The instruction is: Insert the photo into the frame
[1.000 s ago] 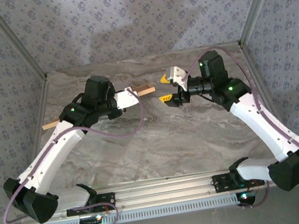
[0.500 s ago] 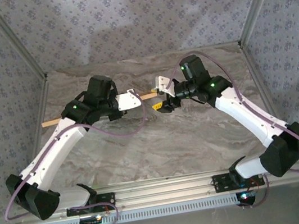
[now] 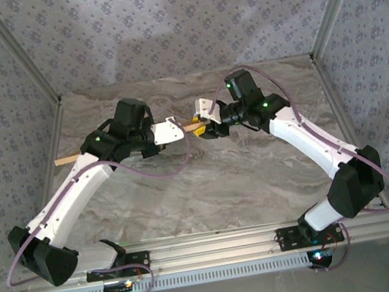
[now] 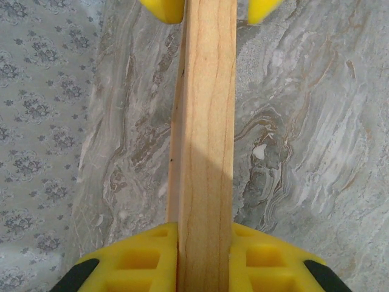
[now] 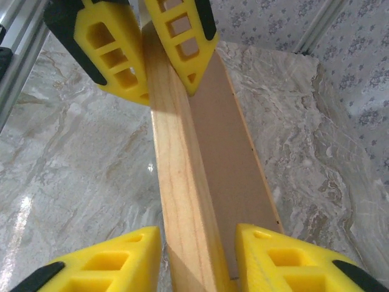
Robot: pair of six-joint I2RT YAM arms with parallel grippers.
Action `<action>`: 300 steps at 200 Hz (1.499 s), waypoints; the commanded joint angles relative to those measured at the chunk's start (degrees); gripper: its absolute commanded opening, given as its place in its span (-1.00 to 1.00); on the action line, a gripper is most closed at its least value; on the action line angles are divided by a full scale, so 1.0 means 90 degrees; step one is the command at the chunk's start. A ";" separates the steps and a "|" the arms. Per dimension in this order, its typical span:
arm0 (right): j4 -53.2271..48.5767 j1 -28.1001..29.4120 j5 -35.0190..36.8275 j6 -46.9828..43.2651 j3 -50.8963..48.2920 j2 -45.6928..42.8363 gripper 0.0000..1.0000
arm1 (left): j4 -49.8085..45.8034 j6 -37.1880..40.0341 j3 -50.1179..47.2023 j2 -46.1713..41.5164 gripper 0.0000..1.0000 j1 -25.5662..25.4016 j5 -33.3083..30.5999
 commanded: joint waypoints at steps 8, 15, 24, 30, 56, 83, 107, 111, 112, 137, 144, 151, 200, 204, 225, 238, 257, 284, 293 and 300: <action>-0.0082 0.0049 0.0014 -0.0139 0.0125 0.0085 -0.35 | 0.0360 -0.0248 0.0249 -0.0022 -1.00 0.0041 0.0446; -0.0074 0.0052 0.0065 -0.0155 0.0115 0.0088 -0.38 | 0.0359 -0.0254 0.0243 -0.0020 -1.00 0.0040 0.0454; -0.0087 0.0053 0.0104 -0.0161 0.0120 0.0083 -0.43 | 0.0497 -0.0256 0.0243 -0.0025 -1.00 0.0041 0.0465; -0.0092 0.0041 0.0118 -0.0161 0.0115 0.0077 -0.46 | 0.0559 -0.0257 0.0233 -0.0023 -1.00 0.0038 0.0464; -0.0060 0.0050 0.0172 -0.0180 0.0088 0.0028 -0.58 | 0.0662 -0.0311 0.0157 -0.0054 -1.00 0.0034 0.0478; -0.0067 0.0053 0.0118 -0.0114 0.0125 -0.0018 -0.73 | 0.0944 -0.0432 -0.0069 -0.0163 -0.61 0.0036 0.0435; -0.0065 0.0050 0.0019 0.0010 0.0154 -0.0116 -0.87 | 0.1365 -0.0529 -0.0358 -0.0335 -0.26 0.0031 0.0330; -0.0058 0.0053 0.0004 0.0040 0.0145 -0.0136 -0.89 | 0.1425 -0.0543 -0.0388 -0.0363 -0.23 0.0041 0.0298; -0.0060 0.0053 -0.0002 0.0053 0.0145 -0.0144 -0.90 | 0.1449 -0.0541 -0.0400 -0.0368 -0.22 0.0036 0.0288; 0.0041 0.0063 -0.0023 0.0293 0.0136 -0.0275 -1.00 | 0.1826 -0.0640 -0.0538 -0.0475 0.01 0.0051 0.0064; 0.0070 0.0063 0.0009 0.0396 0.0151 -0.0289 -1.00 | 0.1885 -0.0678 -0.0524 -0.0493 0.10 0.0048 0.0012; 0.0072 0.0063 0.0060 0.0510 0.0178 -0.0311 -1.00 | 0.1963 -0.0772 -0.0505 -0.0505 0.19 0.0050 -0.0071; 0.0155 0.0019 0.0558 0.2278 0.0651 -0.0294 -1.00 | 0.2840 -0.1802 -0.0495 -0.0867 0.79 0.0057 -0.0504; 0.0138 0.0014 0.0564 0.2451 0.0719 -0.0265 -1.00 | 0.2887 -0.1916 -0.0485 -0.0891 0.81 0.0060 -0.0558; -0.0036 -0.0070 0.0618 0.3494 0.1166 -0.0068 -1.00 | 0.2948 -0.2636 -0.0262 -0.0949 0.84 0.0067 -0.0868; -0.0101 -0.0164 0.0681 0.4271 0.1422 0.0058 -1.00 | 0.2893 -0.3109 -0.0143 -0.0968 0.84 0.0070 -0.1060; -0.0107 -0.0395 0.0675 0.5444 0.1632 0.0216 -1.00 | 0.2855 -0.3785 -0.0094 -0.1071 0.84 0.0069 -0.1164; 0.0327 -0.1030 0.0187 0.7010 0.1333 0.0160 -1.00 | 0.2912 -0.4528 -0.0313 -0.1300 0.84 0.0068 -0.1160; 0.0655 -0.1257 0.0085 0.7424 0.1110 0.0099 -1.00 | 0.2956 -0.4729 -0.0443 -0.1370 0.84 0.0070 -0.1114; 0.0910 -0.1421 -0.0010 0.7811 0.0892 0.0041 -1.00 | 0.2974 -0.4894 -0.0547 -0.1418 0.84 0.0066 -0.1088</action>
